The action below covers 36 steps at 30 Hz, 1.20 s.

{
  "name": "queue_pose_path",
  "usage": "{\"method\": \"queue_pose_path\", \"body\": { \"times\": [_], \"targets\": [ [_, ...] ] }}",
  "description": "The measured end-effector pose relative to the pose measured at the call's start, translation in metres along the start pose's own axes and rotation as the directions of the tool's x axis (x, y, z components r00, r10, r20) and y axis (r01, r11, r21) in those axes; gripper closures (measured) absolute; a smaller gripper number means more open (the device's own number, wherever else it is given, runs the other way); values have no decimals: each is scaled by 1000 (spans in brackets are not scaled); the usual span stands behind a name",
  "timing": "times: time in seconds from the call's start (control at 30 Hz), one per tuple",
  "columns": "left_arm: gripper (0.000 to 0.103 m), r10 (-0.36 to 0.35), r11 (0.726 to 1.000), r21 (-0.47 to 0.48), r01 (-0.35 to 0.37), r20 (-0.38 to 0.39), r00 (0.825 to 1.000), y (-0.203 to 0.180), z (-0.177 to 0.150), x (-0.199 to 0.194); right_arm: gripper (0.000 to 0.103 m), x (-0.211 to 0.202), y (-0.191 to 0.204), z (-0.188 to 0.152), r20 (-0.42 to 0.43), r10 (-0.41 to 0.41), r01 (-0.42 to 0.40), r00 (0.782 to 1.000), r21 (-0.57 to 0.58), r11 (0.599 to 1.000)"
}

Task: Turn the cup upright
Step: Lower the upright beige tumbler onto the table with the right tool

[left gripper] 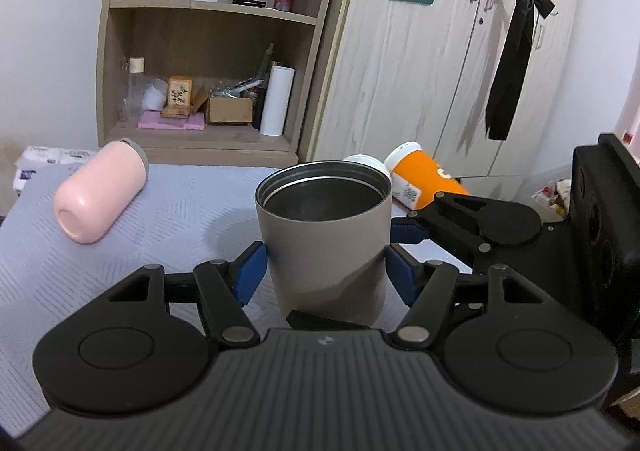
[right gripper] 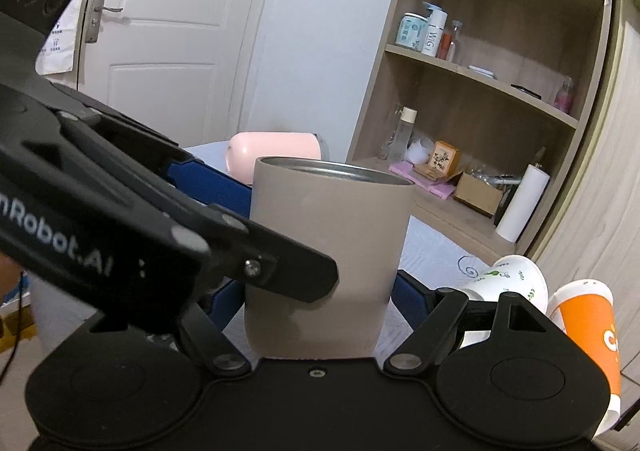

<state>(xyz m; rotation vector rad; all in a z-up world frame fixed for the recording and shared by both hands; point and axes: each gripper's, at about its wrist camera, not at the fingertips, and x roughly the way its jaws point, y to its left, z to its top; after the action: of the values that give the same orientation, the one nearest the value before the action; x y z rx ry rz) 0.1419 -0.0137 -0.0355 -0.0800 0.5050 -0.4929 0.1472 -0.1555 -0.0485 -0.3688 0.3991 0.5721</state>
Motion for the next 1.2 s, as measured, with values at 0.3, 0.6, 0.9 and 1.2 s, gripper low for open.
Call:
{"method": "queue_pose_path", "body": {
  "times": [0.3, 0.6, 0.9, 1.2],
  "targets": [
    [40, 11, 1000, 2, -11, 12, 1000, 10, 9, 15, 20, 24, -7, 4, 10, -23, 22, 1000, 34, 999],
    [40, -8, 1000, 15, 8, -2, 1000, 11, 14, 28, 20, 32, -14, 1, 3, -56, 56, 998, 54, 997],
    [40, -24, 1000, -4, 24, 0, 1000, 10, 14, 32, 20, 33, -22, 1, -5, -51, 52, 999, 105, 993],
    [40, -18, 1000, 5, 18, 6, 1000, 8, 13, 31, 20, 33, -23, 0, -1, -51, 50, 999, 115, 992]
  ]
}}
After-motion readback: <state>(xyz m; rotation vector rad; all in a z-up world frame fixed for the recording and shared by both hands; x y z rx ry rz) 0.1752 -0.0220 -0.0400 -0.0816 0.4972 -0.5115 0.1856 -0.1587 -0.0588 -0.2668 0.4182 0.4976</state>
